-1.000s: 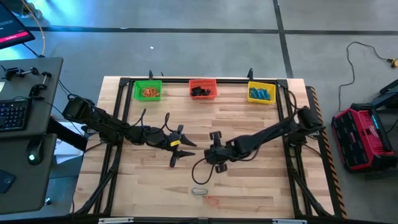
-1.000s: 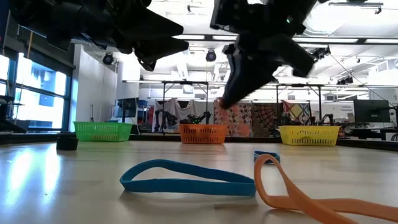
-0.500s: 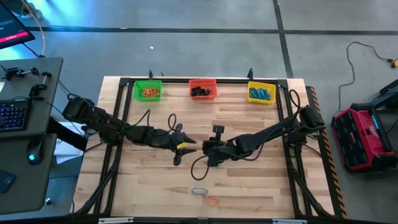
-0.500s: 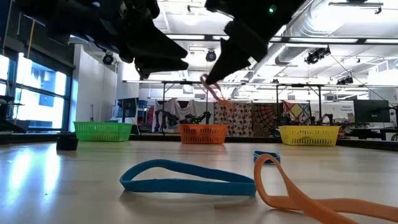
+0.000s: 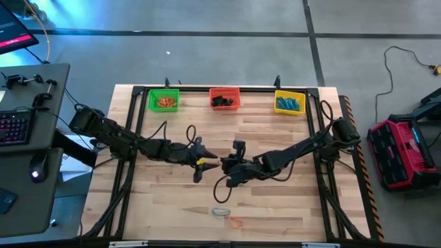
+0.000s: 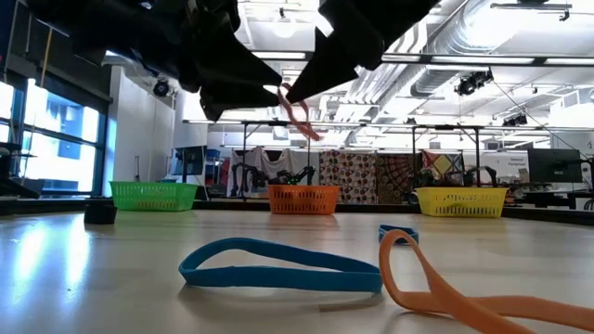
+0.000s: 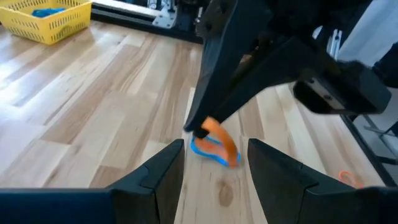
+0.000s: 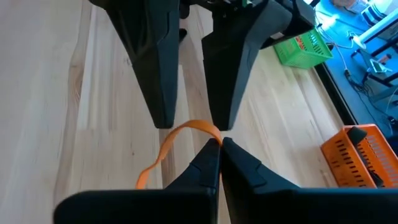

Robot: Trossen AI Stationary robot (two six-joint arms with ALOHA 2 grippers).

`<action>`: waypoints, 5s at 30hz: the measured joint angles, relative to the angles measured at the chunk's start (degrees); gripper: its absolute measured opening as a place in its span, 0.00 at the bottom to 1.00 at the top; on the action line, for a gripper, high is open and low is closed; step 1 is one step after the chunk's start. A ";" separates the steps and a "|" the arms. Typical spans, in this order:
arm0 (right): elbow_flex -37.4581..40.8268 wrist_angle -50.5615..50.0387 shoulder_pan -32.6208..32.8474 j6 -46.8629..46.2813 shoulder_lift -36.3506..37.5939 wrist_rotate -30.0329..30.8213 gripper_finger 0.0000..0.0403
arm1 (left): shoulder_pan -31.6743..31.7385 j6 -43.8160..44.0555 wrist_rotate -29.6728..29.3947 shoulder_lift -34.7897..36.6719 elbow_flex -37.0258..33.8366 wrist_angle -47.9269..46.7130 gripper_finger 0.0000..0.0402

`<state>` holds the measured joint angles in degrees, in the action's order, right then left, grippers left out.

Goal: Sort rubber bands into baskets
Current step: Put the orange rubber band into the green bin, then put the blue rubber band into the yellow bin

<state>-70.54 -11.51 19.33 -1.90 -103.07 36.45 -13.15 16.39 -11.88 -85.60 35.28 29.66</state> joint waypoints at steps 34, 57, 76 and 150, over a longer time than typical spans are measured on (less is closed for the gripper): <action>0.00 2.66 0.61 1.93 0.00 -1.92 0.24 | 0.65 -3.18 0.46 0.62 2.02 -8.66 0.01; 0.07 -8.40 2.47 -4.74 6.86 5.42 0.06 | 33.29 -1.25 -8.01 25.54 2.54 -59.50 0.00; 0.13 -9.66 2.45 -5.63 6.86 5.42 0.00 | 65.94 -17.17 5.37 10.31 14.75 -68.03 0.00; 0.22 -8.75 6.81 -14.34 3.06 2.14 0.00 | -7.81 -9.25 15.50 1.49 4.65 -15.66 0.26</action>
<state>-70.32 -20.26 26.14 -16.24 -100.01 38.59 -20.96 7.14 3.62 -84.11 39.93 13.99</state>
